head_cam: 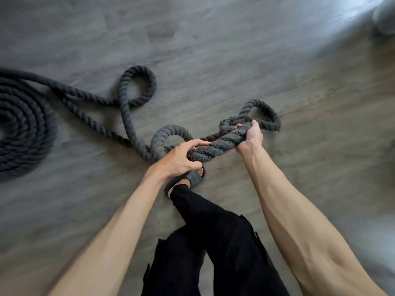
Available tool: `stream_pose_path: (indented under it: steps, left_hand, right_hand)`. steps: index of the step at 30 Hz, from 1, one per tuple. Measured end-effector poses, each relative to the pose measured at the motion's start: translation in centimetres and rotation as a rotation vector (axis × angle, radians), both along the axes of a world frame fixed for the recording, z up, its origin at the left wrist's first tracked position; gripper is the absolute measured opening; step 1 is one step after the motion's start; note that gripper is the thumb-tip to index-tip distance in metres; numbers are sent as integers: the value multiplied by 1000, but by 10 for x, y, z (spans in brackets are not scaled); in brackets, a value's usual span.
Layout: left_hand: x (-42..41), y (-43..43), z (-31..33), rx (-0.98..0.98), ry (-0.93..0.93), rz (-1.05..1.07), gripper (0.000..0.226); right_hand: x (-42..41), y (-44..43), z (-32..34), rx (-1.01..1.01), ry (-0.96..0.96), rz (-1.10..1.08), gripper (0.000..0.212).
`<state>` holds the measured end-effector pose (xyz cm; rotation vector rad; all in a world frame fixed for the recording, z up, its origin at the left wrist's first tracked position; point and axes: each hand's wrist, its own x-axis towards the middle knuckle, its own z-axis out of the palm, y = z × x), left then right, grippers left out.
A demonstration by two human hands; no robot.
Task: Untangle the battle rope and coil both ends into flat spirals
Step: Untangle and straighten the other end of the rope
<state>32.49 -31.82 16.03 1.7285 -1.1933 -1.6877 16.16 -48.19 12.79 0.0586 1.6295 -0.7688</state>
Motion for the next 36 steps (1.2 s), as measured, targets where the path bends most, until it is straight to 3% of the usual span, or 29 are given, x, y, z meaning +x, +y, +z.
stream_pose_path:
  steps: [3,6,8,9,11,14,15,17,19,22,28,30,33,36]
  left_hand:
    - [-14,-2,-9,-16,-181,104,51]
    - [-32,-18,-12,23,-501,133,46]
    - [-50,-29,-9,61,-728,255,58]
    - [-59,-36,-7,87,-745,372,69]
    - [-76,-61,-1,151,-495,681,80]
    - [-97,-136,7,249,296,1310,61]
    - [-104,-166,9,280,446,1471,59]
    - [-114,-223,8,337,515,1669,63]
    - [-129,-273,2,381,533,1651,53]
    - [-166,-349,-2,426,544,1376,34]
    - [-245,-487,10,255,686,1171,50]
    - [-262,-515,9,256,620,1107,46]
    - [-277,-522,-1,310,425,989,35]
    - [-278,-500,-25,393,290,890,31]
  right_hand:
    - [-4,-19,6,-180,328,238,47]
    - [-13,-28,19,-325,465,348,59]
    - [-26,-39,32,-457,517,344,47]
    - [-34,-49,39,-533,524,316,33]
    - [-51,-80,52,-628,490,248,21]
    - [-79,-138,72,-686,460,206,22]
    - [-90,-157,78,-708,455,183,21]
    - [-115,-199,83,-729,506,144,21]
    - [-144,-240,85,-749,589,176,20]
    - [-190,-310,94,-802,646,197,19]
    - [-264,-441,108,-904,824,300,58]
    - [-277,-470,96,-910,842,315,61]
    - [-287,-483,57,-676,826,391,65]
    - [-287,-462,1,-369,672,507,56]
